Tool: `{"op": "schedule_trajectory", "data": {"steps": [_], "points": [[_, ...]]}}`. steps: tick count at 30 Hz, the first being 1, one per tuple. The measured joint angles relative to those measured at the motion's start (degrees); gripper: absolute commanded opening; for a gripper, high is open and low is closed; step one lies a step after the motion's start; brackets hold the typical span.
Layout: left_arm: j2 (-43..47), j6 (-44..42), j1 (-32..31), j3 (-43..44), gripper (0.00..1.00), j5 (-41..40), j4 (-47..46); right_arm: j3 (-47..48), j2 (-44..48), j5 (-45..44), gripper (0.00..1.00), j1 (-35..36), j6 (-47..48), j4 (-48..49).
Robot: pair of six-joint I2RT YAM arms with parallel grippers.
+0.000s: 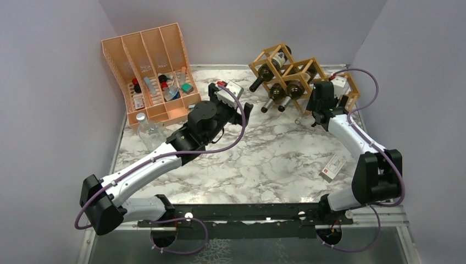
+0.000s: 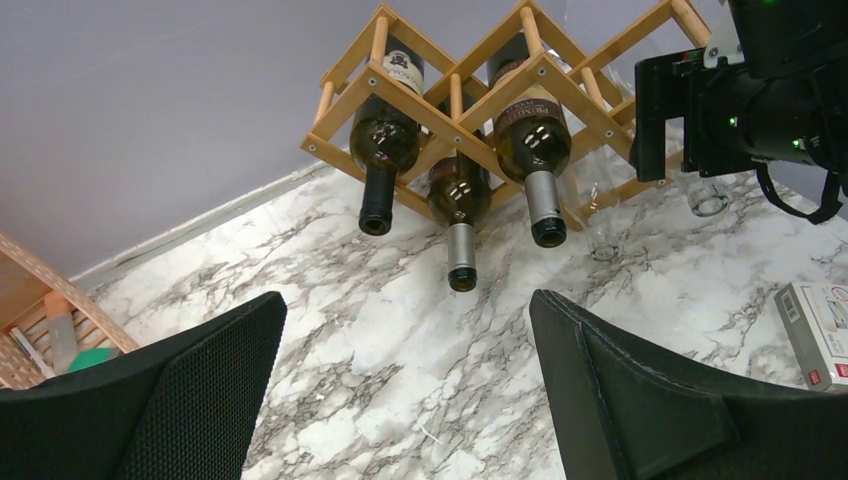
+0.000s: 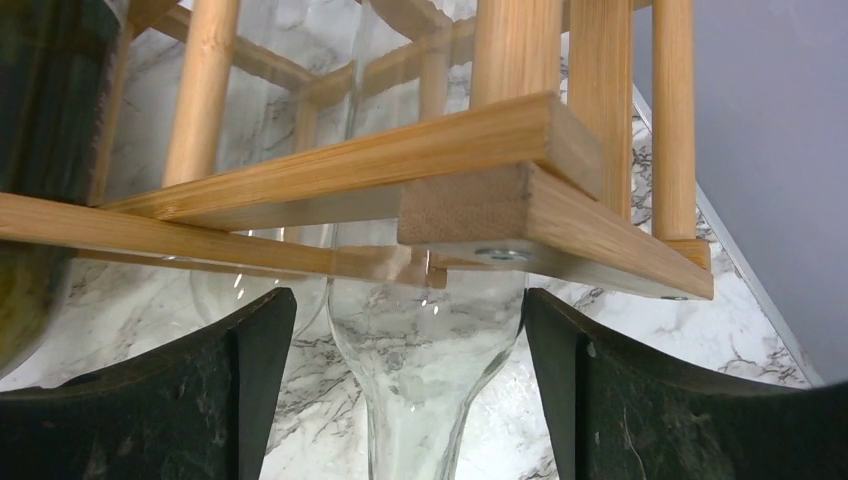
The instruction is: Put the wine bottle on the wine rack
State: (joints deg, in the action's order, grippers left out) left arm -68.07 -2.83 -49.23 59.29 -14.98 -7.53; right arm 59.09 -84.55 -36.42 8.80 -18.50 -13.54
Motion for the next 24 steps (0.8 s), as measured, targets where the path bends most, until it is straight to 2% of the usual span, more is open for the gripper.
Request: {"op": "schedule_trajectory", "data": {"steps": [11, 15, 19, 24], "points": [[-0.37, 0.04, 0.44, 0.39, 0.99, -0.11, 0.28, 3.69, 8.44, 4.52, 0.86, -0.02, -0.92, -6.01], [-0.59, 0.46, 1.05, 0.72, 0.99, -0.11, 0.63, 4.5, 11.78, 8.68, 0.85, -0.02, -0.92, -8.33], [-0.76, 2.01, 2.45, 2.38, 0.99, -0.15, 1.9, 4.52, 14.58, 17.25, 0.81, -0.02, -0.39, -10.36], [-0.72, 4.96, 3.91, 3.76, 0.99, -0.5, 2.91, 4.42, 18.32, 32.87, 0.78, -0.02, 1.07, -10.32]]}}
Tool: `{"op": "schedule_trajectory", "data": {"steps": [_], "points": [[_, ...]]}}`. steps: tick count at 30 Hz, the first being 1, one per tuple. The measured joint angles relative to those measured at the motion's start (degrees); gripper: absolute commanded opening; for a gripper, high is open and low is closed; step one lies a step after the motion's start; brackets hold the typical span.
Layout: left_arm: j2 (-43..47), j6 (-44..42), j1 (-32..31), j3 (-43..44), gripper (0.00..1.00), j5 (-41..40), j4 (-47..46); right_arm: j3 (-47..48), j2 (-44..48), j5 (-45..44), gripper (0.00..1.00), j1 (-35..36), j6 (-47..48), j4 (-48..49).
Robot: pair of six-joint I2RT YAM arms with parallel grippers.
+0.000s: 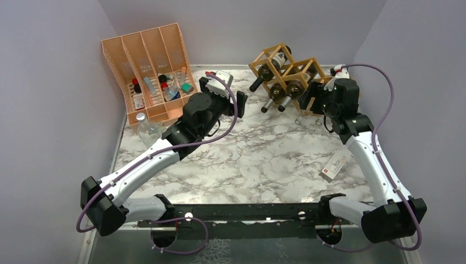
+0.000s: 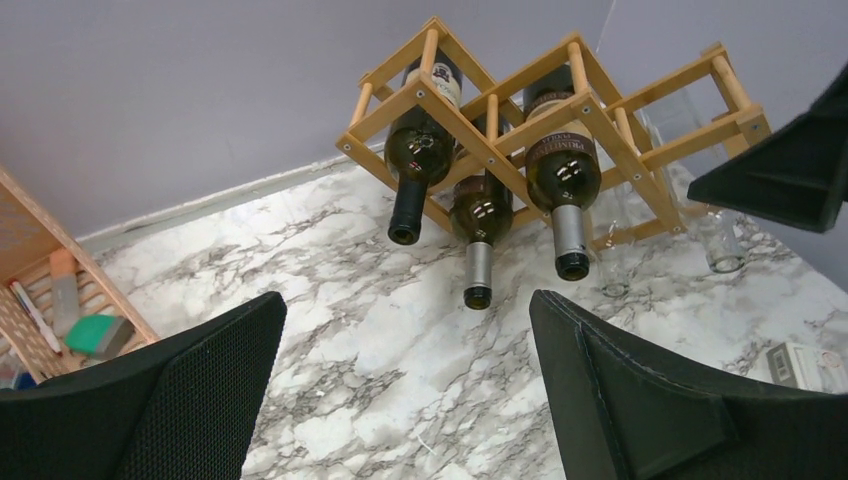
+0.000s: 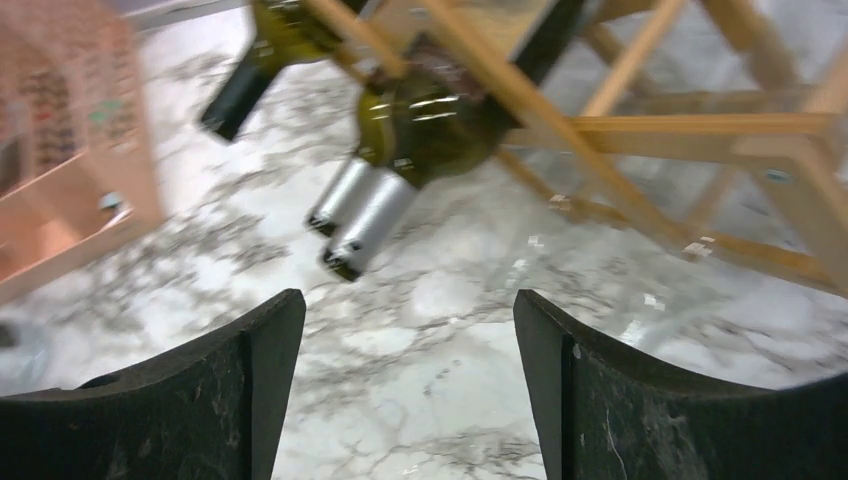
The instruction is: Put the wine bottle on the wine rack
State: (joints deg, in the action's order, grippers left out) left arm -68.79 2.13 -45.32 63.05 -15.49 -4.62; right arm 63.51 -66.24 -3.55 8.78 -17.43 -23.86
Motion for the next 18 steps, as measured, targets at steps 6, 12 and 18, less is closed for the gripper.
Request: {"op": "schedule_trajectory", "data": {"steps": [6, 12, 18], "points": [[2.49, 5.62, 1.62, 0.0, 0.99, 0.24, 0.68, -2.89, 3.65, 16.79, 0.75, 0.74, -0.09, 4.98], [9.92, 5.97, 2.19, 0.83, 0.99, 1.09, 2.4, -4.96, 2.89, 20.37, 0.75, 13.09, -1.09, 10.73], [16.59, 5.92, 2.19, 2.97, 0.99, -0.83, 5.33, -4.76, -2.38, 19.45, 0.75, 27.47, -0.96, 17.22]]}}
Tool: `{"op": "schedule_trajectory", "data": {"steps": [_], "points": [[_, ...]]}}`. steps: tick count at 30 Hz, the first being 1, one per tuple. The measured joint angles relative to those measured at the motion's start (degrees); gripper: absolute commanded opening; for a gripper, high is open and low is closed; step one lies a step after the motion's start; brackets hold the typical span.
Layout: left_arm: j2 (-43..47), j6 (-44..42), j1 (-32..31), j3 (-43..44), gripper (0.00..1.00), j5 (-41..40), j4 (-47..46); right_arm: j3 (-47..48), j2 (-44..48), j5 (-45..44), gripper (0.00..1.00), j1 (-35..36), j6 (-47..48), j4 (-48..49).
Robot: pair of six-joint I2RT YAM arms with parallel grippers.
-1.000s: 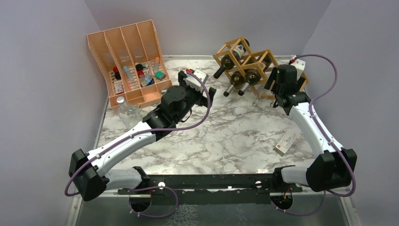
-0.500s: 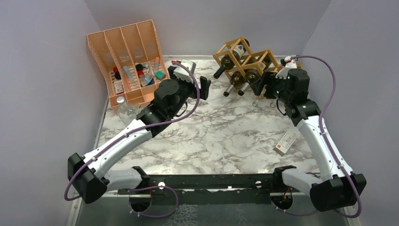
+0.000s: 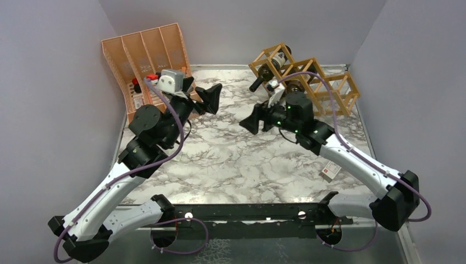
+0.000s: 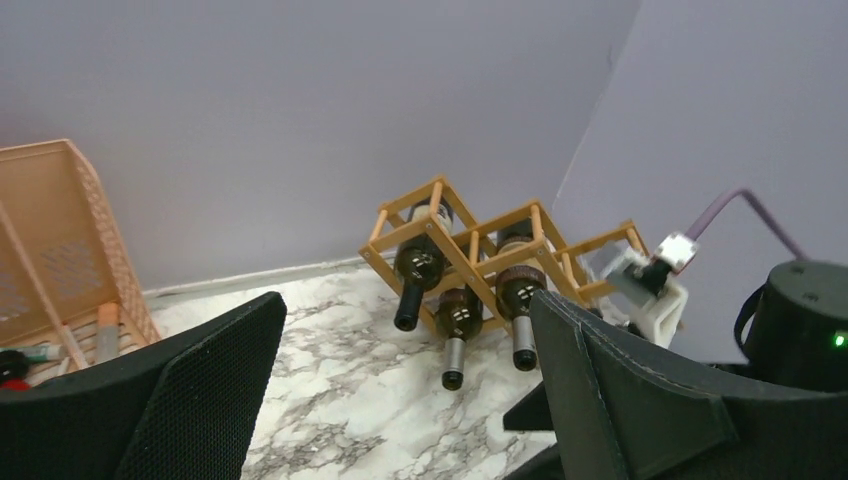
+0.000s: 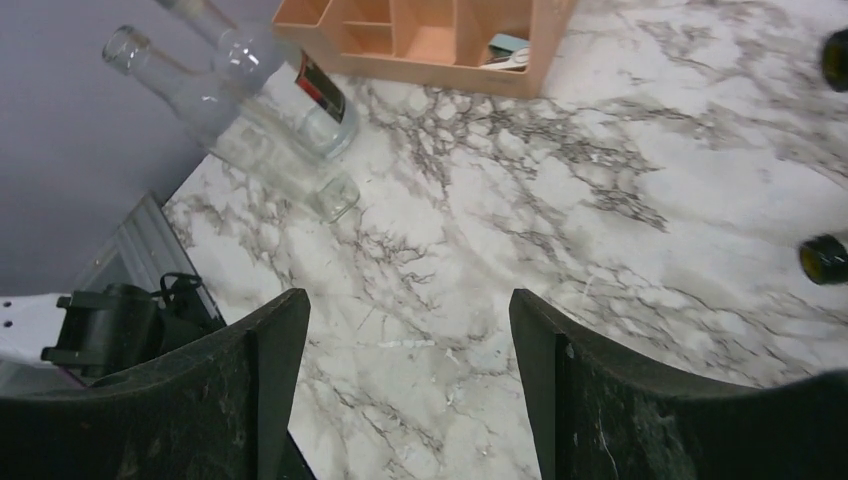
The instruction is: Put the wine bottle on the wine rack
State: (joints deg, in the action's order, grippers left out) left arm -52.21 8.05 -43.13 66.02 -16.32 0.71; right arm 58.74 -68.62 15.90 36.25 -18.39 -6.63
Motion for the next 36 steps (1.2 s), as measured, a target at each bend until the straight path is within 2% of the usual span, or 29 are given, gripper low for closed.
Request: {"op": "schedule_trajectory", "data": {"steps": [7, 11, 12, 18, 25, 29, 36], "points": [[4.98, -0.39, 0.0, 0.83, 0.99, -5.2, 3.58, 4.42, -10.95, -2.91, 0.75, 13.86, 3.08, 7.54], [7.43, -0.66, 0.0, 0.83, 0.99, -7.82, 5.09, 11.82, -20.63, -3.91, 0.75, 20.52, 5.6, 12.24], [7.98, -0.81, 0.0, 0.83, 0.99, -8.74, 5.31, 15.08, -24.87, -4.28, 0.75, 21.66, 6.43, 14.67], [9.64, -2.69, 0.0, 1.99, 0.99, -15.63, 4.94, 21.81, -35.17, -6.45, 0.75, 26.88, 8.61, 22.91], [8.09, -6.25, 0.02, 7.85, 0.99, -19.37, 2.25, 29.77, -46.14, -8.41, 0.75, 28.81, 11.02, 29.31], [7.74, -7.21, 0.04, 7.89, 0.99, -20.17, 1.92, 35.82, -50.34, -8.66, 0.69, 29.05, 12.09, 29.97], [5.79, -8.35, 0.04, 7.89, 0.99, -20.39, 2.14, 41.11, -53.86, -9.09, 0.48, 29.05, 14.71, 31.01]]}}
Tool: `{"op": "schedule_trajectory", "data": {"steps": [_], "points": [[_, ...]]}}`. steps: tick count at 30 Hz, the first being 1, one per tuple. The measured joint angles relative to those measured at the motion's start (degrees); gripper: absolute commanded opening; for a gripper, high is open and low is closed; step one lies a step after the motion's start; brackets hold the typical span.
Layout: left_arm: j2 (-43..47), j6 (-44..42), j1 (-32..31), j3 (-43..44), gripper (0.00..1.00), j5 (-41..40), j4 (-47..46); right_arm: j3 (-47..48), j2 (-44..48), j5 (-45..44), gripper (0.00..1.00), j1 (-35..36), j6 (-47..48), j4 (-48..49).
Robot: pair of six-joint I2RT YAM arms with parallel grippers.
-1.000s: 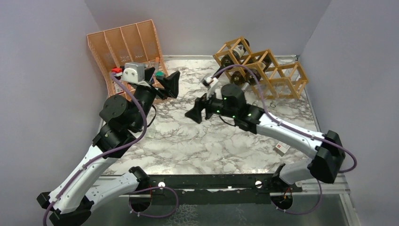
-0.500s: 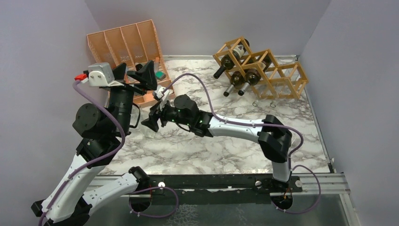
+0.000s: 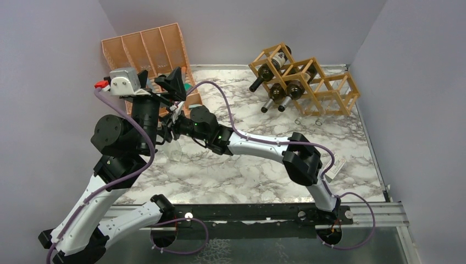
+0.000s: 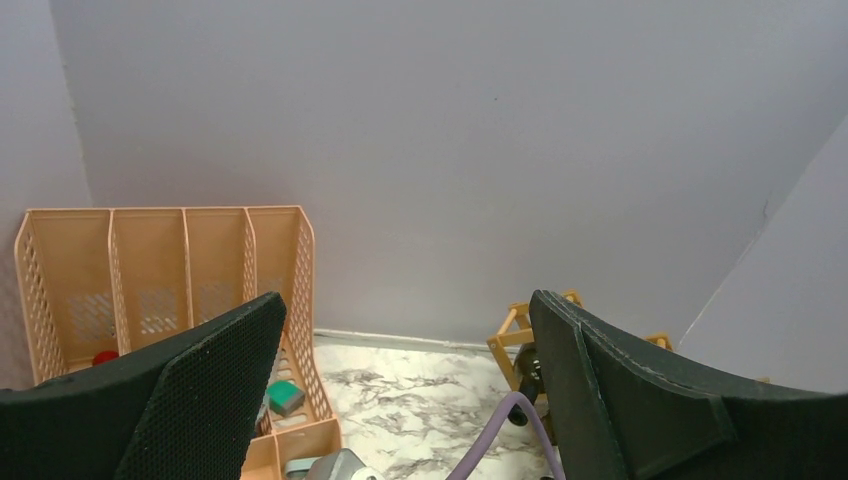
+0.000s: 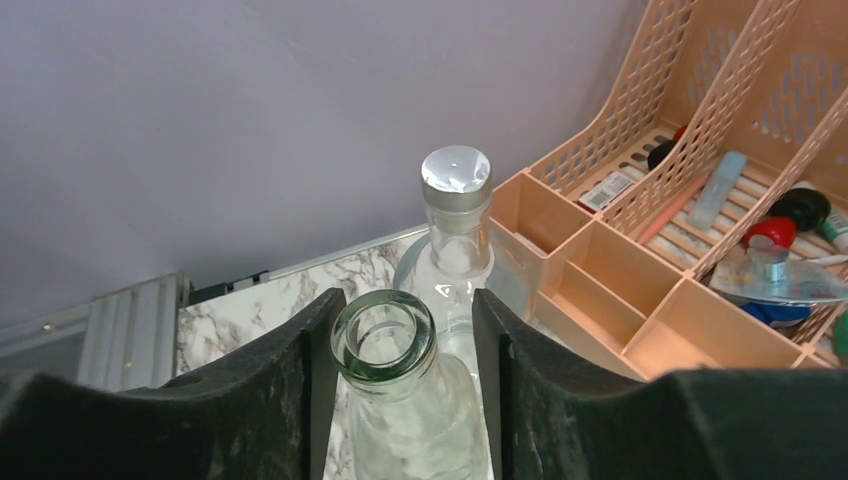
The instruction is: Put the wine bottle on the wine rack
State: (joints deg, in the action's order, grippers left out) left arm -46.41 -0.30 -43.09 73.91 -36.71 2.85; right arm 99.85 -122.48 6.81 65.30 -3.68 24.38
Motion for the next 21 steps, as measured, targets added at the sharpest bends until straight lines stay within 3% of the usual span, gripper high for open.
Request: {"op": "schedule_trajectory", "data": {"steps": [4, 13, 15, 19, 21], "points": [[-0.33, -0.28, 0.0, 0.0, 0.99, -0.04, 0.0, 0.5, -0.5, -0.07, 0.43, 0.02, 1.33, -0.13], [-0.79, -0.44, 0.0, 0.0, 0.99, -0.11, -0.11, 0.52, -0.7, 0.02, 0.47, 0.0, 2.45, -0.55], [-1.01, -0.44, 0.0, 0.0, 0.99, -0.11, -0.11, 0.52, -0.79, 0.02, 0.41, 0.02, 2.51, -0.66], [-1.09, -0.44, 0.0, -0.11, 0.99, -0.22, -0.13, 0.52, -0.81, 0.0, 0.15, 0.02, 3.1, -0.9], [-1.11, -0.44, 0.0, -0.15, 0.99, -0.22, -0.15, 0.46, -0.81, -0.15, 0.09, 0.0, 3.41, -0.79]]}}
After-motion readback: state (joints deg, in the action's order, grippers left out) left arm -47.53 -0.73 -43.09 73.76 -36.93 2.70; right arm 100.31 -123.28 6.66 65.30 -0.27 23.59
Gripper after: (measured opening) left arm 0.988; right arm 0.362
